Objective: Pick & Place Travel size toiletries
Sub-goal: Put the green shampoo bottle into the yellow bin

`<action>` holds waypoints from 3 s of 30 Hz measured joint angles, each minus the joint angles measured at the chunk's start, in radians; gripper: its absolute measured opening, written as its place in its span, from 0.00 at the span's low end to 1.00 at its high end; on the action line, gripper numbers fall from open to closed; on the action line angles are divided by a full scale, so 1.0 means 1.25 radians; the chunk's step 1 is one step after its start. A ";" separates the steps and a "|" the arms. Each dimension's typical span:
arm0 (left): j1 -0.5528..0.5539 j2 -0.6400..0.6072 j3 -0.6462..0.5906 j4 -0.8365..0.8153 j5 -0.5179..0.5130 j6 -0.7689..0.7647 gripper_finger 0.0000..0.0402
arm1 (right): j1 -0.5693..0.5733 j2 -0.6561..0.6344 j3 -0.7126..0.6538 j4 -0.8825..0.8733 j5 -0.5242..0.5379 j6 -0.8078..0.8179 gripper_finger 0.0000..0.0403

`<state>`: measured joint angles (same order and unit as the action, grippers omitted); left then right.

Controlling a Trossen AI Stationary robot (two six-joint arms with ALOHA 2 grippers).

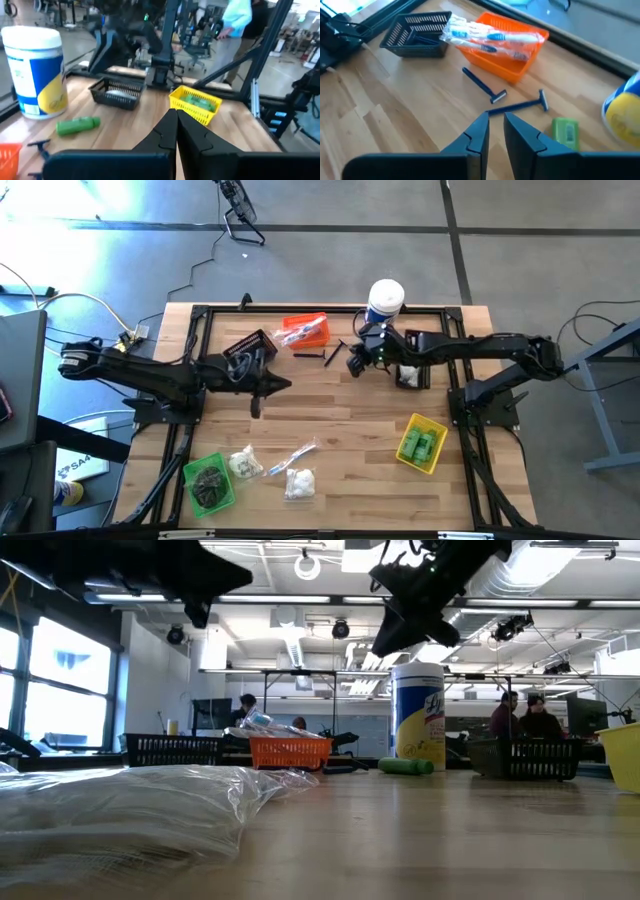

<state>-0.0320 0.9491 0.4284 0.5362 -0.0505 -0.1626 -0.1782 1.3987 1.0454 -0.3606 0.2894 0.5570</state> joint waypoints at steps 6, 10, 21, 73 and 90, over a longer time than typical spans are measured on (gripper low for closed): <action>0.000 -0.012 0.000 -0.010 -0.001 -0.015 0.00 | 0.001 0.000 0.000 0.015 -0.047 0.045 0.03; 0.000 -0.013 0.000 -0.018 -0.004 -0.023 0.00 | 0.021 0.019 0.001 0.053 -0.062 0.054 0.01; -0.001 -0.013 0.000 -0.018 -0.004 -0.041 0.00 | 0.069 0.203 0.167 -0.186 0.019 0.082 0.01; 0.000 -0.012 0.001 -0.054 -0.009 -0.045 0.00 | -0.151 0.367 0.236 -0.377 -0.034 0.040 0.68; 0.000 -0.012 0.001 -0.054 -0.078 -0.042 0.00 | -0.184 0.419 0.235 -0.390 -0.047 0.032 0.68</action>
<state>-0.0324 0.9337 0.4297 0.4689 -0.1476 -0.2150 -0.4088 1.9222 1.3388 -0.8476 0.2304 0.5964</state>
